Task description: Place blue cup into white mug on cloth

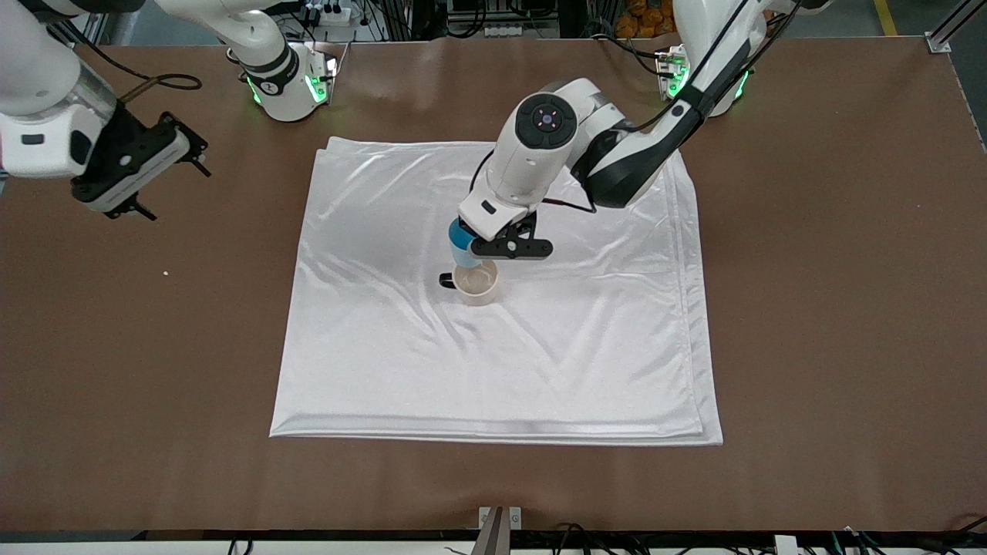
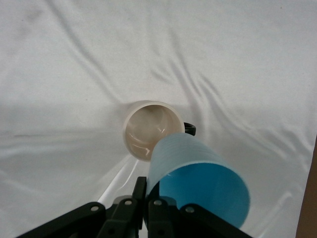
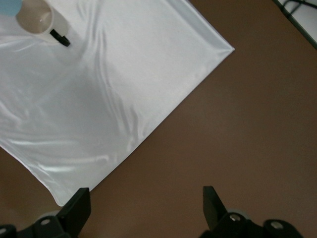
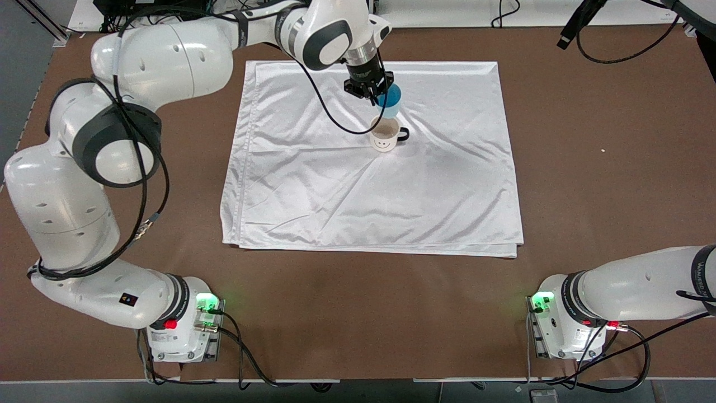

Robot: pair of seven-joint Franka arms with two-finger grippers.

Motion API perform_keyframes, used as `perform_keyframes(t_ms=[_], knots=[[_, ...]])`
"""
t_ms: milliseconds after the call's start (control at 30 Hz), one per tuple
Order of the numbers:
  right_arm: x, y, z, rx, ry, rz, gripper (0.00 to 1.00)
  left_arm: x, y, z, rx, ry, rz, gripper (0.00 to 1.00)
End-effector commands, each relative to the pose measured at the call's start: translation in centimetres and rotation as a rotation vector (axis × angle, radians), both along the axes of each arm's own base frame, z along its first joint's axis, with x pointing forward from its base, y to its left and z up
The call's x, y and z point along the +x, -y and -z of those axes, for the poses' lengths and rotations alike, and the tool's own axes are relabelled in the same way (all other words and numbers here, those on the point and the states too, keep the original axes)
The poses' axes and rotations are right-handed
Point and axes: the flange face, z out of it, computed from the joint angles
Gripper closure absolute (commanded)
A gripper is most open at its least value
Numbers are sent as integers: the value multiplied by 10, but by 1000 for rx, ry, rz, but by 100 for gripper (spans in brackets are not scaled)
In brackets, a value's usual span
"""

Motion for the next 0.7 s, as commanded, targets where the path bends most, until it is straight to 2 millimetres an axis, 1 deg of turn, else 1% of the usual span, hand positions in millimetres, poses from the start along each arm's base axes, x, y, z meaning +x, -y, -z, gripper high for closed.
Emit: perform_keyframes(t_ms=[0, 67, 133, 267, 367, 433, 500, 567, 667], knots=[[-13, 23, -4, -13, -13, 279, 0, 7, 11, 30, 12, 39, -2, 100], [-15, 26, -5, -20, -35, 385, 0, 10, 9, 36, 25, 57, -7, 100], [-16, 26, -5, -31, -39, 451, 0, 14, 7, 39, 42, 71, -7, 100], [-11, 29, -8, -49, -24, 483, 0, 15, 7, 52, 60, 69, 11, 100], [1, 36, -14, -48, -9, 500, 0, 15, 7, 57, 65, 64, 14, 100], [10, 45, -20, -43, 2, 521, 0, 15, 6, 60, 67, 59, 13, 100], [20, 53, -22, -36, 0, 538, 0, 15, 6, 67, 72, 51, 12, 100], [28, 61, -20, -34, -8, 559, 0, 15, 6, 71, 74, 45, 11, 100], [33, 72, -17, -32, -12, 583, 0, 14, 7, 73, 76, 43, 12, 100]])
